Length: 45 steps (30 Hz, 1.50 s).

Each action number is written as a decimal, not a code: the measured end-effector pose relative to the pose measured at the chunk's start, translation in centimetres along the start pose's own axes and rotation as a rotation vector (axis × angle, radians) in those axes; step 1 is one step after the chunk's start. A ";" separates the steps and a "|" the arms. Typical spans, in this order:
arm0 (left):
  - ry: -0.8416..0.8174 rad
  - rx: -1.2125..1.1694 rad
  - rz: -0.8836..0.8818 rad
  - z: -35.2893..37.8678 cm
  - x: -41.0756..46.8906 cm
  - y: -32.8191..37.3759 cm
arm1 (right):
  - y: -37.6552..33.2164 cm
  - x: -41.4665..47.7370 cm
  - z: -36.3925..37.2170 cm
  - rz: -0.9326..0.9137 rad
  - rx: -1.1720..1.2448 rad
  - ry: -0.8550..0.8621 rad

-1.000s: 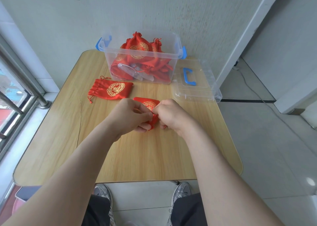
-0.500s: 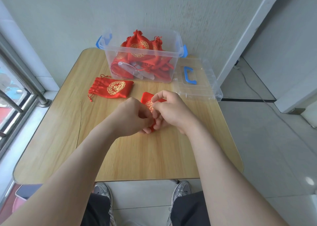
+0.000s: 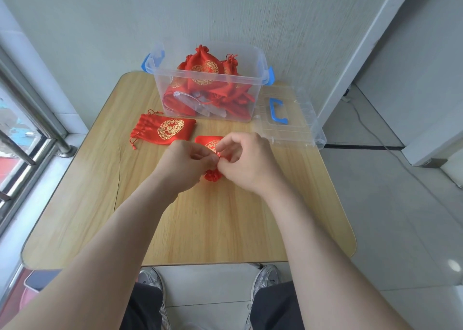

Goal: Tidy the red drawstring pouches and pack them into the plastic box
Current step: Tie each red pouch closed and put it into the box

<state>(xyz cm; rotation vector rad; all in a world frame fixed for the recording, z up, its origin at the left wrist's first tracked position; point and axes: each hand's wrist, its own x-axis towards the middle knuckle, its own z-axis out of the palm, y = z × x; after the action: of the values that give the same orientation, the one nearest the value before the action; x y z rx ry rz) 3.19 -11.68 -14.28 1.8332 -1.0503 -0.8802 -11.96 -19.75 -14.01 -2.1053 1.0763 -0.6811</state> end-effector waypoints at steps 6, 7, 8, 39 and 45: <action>0.022 -0.067 -0.049 -0.3 0.0 0.3 | 0.1 0.0 0.2 -0.109 -0.108 0.015; 0.022 -0.083 -0.054 -0.4 -0.1 0.3 | 0.1 0.0 0.3 -0.133 -0.123 0.024; 0.025 -0.099 -0.059 -0.4 -0.2 0.3 | 0.0 0.0 0.4 -0.159 -0.138 0.034; 0.189 0.311 0.235 0.3 -0.6 0.8 | -1.4 -0.1 -0.3 -0.079 -0.205 -0.053; 0.266 0.446 0.512 0.2 -0.6 0.7 | -1.2 0.5 -1.5 0.210 0.126 -0.126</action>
<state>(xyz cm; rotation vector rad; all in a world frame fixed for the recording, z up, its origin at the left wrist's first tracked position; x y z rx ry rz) 2.55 -11.39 -13.63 1.8280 -1.5286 -0.0965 -12.14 -20.07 -12.09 -1.8701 1.1334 -0.4952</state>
